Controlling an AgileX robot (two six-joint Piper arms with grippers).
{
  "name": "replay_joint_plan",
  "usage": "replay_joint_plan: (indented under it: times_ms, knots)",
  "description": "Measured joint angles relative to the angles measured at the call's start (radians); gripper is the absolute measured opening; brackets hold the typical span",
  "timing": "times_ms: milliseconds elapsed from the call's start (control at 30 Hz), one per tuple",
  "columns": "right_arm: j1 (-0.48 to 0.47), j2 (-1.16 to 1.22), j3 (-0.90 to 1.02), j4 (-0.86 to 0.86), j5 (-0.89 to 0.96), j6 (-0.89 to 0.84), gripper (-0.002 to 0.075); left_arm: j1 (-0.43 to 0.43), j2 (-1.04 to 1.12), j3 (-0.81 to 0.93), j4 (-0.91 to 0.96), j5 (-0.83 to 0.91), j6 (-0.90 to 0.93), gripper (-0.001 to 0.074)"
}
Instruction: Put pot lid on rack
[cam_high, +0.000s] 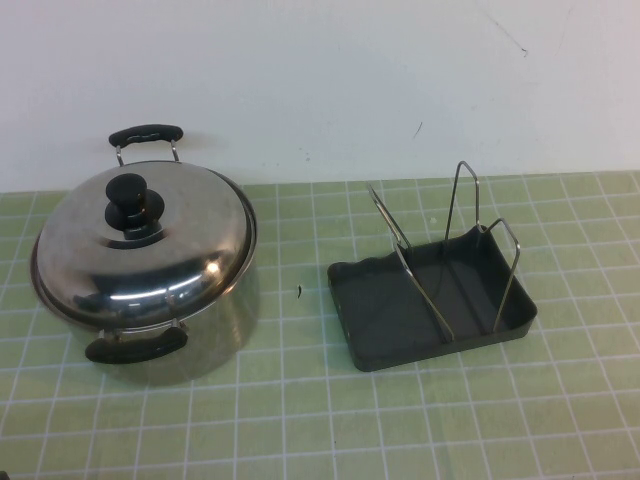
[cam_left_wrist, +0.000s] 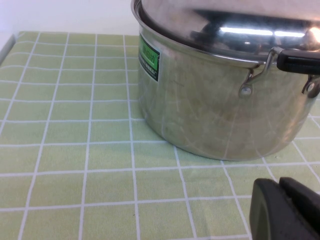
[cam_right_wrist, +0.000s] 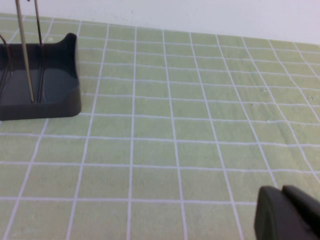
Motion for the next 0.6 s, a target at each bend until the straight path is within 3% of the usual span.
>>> replay_joint_plan:
  times_ms: [233, 600]
  knots:
    - [0.0, 0.0, 0.008, 0.0, -0.05, 0.0, -0.0001, 0.0, 0.0, 0.002, 0.003, -0.069, -0.002, -0.0002]
    - [0.0, 0.0, 0.01, -0.004, -0.615, 0.0, -0.0001, 0.0, 0.0, 0.002, 0.014, -0.671, 0.021, -0.0002]
